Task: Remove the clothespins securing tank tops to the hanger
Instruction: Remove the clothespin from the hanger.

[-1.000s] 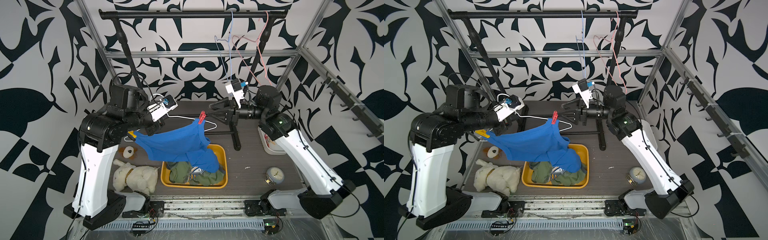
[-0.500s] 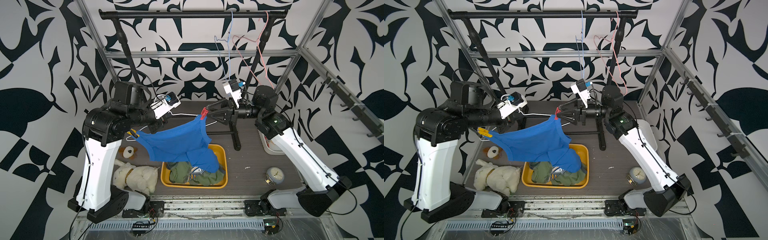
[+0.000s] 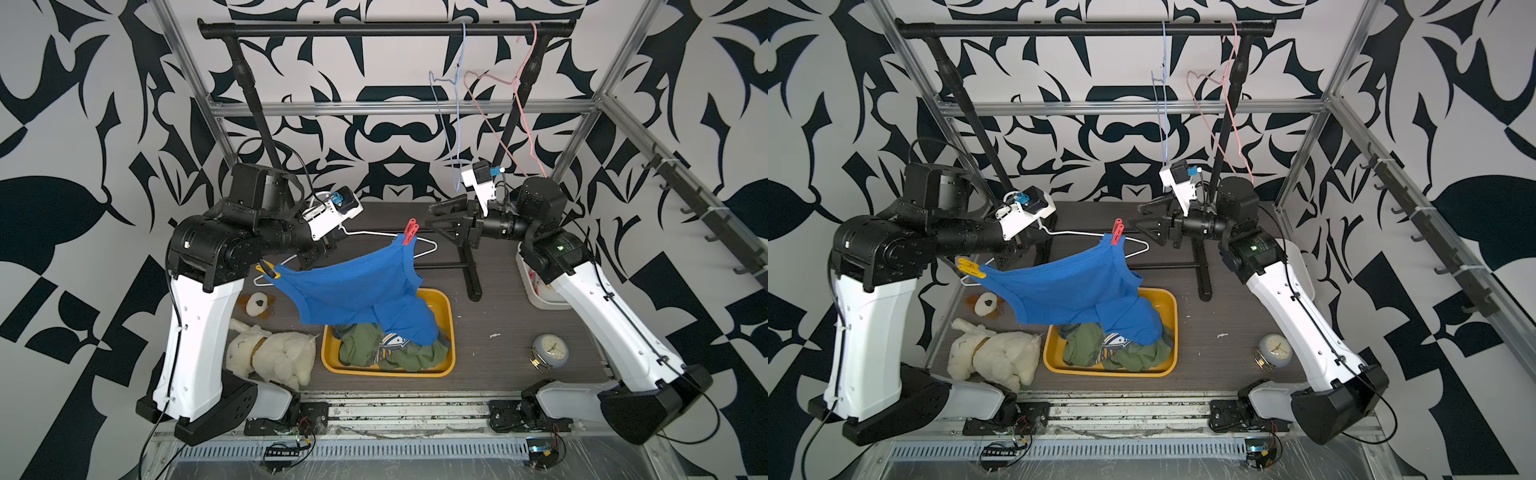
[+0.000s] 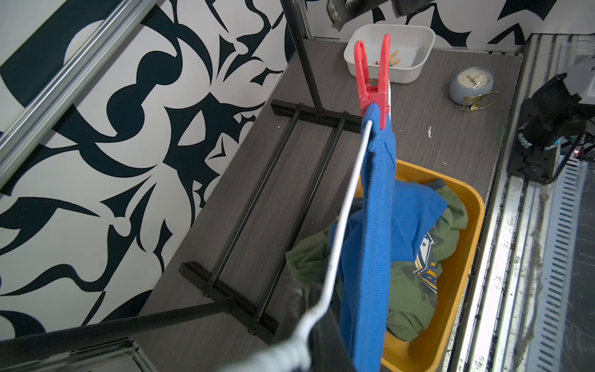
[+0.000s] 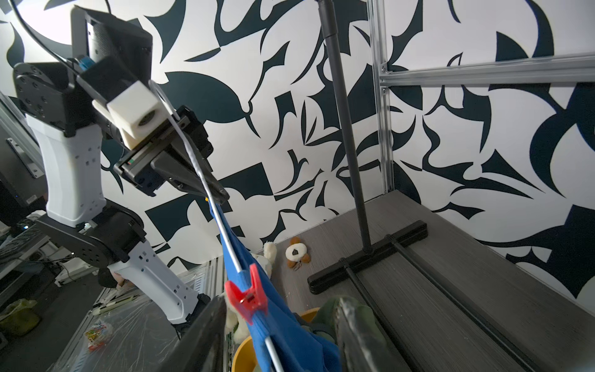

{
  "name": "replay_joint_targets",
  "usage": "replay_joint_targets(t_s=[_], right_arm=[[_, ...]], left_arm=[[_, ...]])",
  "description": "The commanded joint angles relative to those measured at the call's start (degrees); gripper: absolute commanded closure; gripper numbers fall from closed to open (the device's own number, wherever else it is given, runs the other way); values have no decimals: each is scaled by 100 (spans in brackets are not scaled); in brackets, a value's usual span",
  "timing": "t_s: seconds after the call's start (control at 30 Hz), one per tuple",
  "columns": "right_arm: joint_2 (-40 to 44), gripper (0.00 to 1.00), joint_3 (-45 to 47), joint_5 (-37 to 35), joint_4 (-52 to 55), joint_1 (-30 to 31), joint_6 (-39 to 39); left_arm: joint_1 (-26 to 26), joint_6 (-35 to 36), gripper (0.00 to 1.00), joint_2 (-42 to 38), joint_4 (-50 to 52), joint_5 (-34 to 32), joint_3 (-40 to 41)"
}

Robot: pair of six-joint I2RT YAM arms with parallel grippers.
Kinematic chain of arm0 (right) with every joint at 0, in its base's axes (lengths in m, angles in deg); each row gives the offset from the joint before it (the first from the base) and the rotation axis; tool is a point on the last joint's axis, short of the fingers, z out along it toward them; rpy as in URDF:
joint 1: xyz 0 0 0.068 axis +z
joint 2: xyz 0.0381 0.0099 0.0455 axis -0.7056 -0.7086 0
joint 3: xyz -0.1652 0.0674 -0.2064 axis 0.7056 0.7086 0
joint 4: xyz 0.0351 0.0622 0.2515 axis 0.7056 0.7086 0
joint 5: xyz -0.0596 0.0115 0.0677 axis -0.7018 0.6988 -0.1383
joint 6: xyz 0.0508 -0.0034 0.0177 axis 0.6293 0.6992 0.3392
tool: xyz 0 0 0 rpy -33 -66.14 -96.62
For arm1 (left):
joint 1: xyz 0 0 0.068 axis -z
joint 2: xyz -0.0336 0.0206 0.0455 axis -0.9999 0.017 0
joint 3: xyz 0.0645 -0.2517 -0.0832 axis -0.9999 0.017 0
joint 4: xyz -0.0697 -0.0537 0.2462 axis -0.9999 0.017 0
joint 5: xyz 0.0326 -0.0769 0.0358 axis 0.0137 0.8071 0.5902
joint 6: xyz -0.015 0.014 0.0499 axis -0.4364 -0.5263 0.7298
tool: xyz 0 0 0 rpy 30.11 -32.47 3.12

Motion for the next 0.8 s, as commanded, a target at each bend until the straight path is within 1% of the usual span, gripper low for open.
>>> replay_joint_targets(t_s=[0.0,0.17,0.5,0.77], right_arm=[[159,44,138,480,-838,-8,398],[156,44,212,744,-1097,-8,634],[128,45,504,1185,-1864,35,1176],[219,45,635,1219,-2053,132,1286]], left_arm=[[17,-89,100,-103,124,308,-85],[17,-181,100,-62,221,586,-93],[17,-321,100,70,231,900,-85],[25,-355,100,210,231,977,-136]])
